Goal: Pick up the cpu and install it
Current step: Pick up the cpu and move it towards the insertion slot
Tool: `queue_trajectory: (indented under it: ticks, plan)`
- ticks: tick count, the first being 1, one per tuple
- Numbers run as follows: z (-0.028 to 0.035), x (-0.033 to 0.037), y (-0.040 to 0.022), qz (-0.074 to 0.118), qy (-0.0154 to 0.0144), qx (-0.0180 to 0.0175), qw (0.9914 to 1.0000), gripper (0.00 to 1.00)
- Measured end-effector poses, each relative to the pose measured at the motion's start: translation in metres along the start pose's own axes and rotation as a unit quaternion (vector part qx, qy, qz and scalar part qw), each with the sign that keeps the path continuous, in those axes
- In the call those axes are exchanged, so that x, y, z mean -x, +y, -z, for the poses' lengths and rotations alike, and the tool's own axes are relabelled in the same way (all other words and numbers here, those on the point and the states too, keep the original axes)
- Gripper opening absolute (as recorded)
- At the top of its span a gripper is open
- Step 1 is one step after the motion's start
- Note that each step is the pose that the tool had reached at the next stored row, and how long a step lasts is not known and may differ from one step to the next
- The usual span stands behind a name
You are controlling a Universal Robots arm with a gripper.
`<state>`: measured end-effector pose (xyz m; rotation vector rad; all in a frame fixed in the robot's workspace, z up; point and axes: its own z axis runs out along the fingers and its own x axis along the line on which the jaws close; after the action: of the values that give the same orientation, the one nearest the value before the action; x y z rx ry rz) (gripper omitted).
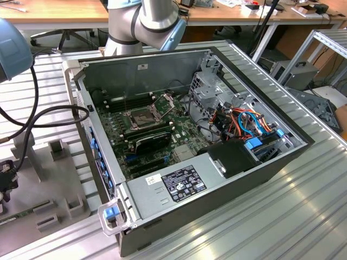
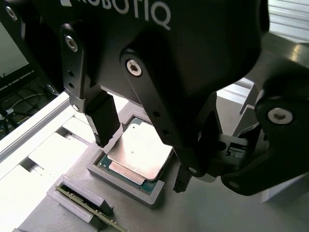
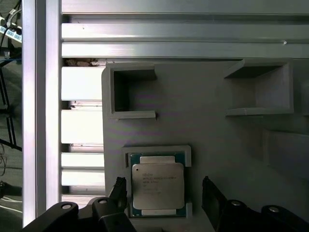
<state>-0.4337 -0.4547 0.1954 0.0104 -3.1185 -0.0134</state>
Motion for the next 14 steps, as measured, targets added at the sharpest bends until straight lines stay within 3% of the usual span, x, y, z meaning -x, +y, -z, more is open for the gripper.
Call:
queue_trajectory:
  ticks: [11,14]
  plan:
    - [-0.0014,0.0,0.0015,0.0,0.0,0.0,1.0,0.73]
    - [-0.0015,0.0,0.0015,0.0,0.0,-0.0021,1.0,0.73]
